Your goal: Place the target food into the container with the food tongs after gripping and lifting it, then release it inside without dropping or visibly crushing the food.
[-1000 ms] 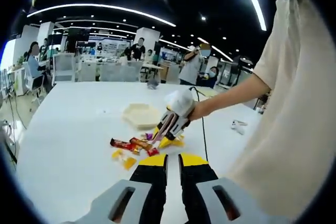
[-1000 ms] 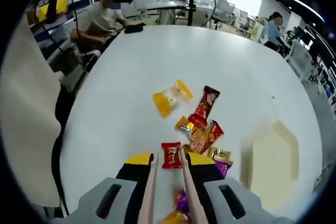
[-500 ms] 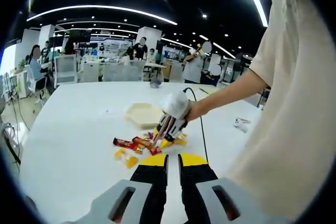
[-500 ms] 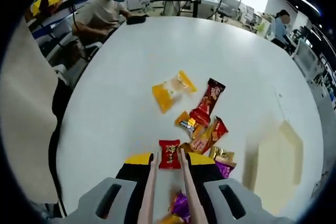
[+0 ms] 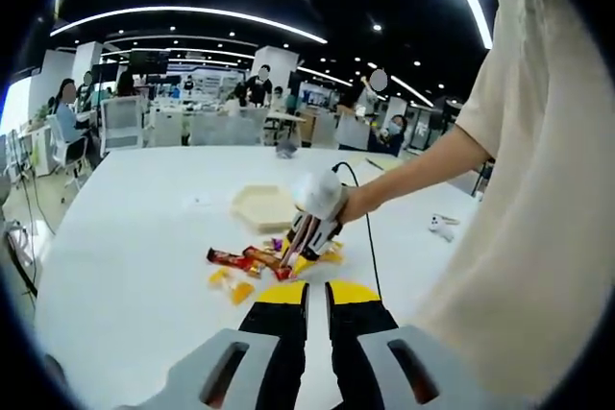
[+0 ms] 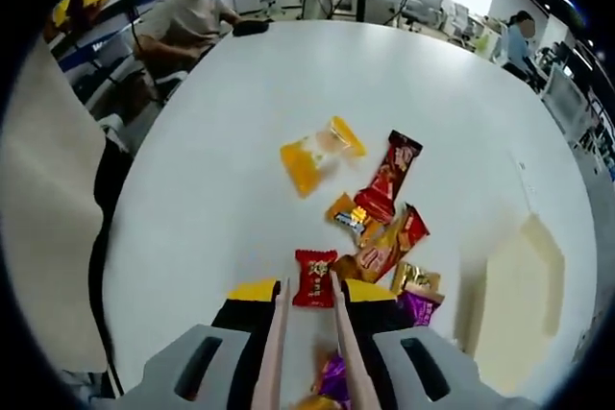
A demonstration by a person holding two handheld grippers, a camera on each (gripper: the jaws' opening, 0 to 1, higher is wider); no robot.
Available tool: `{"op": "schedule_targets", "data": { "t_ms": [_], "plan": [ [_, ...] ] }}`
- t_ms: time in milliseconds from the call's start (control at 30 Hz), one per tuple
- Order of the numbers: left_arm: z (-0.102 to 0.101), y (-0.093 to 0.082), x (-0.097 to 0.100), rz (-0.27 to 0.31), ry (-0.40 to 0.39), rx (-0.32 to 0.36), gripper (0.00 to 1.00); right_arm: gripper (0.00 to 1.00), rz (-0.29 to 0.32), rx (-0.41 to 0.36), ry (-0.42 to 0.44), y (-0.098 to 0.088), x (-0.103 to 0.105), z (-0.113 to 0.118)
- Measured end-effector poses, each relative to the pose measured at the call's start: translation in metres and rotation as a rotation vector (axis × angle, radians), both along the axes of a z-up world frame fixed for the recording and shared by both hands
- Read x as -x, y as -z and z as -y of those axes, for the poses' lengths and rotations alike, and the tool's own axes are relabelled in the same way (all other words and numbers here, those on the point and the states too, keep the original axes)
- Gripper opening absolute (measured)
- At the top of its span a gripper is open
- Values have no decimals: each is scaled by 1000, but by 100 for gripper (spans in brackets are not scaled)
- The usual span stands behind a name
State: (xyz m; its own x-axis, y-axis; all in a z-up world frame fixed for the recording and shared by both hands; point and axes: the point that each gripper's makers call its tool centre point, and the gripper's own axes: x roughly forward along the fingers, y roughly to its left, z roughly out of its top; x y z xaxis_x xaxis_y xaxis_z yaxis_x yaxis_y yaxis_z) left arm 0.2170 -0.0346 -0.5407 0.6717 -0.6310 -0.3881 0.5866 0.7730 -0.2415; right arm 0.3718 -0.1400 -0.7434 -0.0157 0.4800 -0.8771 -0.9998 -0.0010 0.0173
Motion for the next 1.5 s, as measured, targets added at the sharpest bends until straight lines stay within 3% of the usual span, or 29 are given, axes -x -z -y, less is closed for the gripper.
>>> {"op": "schedule_targets", "data": {
  "t_ms": [1100, 1500],
  "plan": [
    [-1, 0, 0, -13, -18, -11, 4, 20, -19, 16, 122, 5, -4, -4],
    [-3, 0, 0, -10, -19, -7, 4, 19, -6, 14, 105, 4, -2, -3]
  ]
}}
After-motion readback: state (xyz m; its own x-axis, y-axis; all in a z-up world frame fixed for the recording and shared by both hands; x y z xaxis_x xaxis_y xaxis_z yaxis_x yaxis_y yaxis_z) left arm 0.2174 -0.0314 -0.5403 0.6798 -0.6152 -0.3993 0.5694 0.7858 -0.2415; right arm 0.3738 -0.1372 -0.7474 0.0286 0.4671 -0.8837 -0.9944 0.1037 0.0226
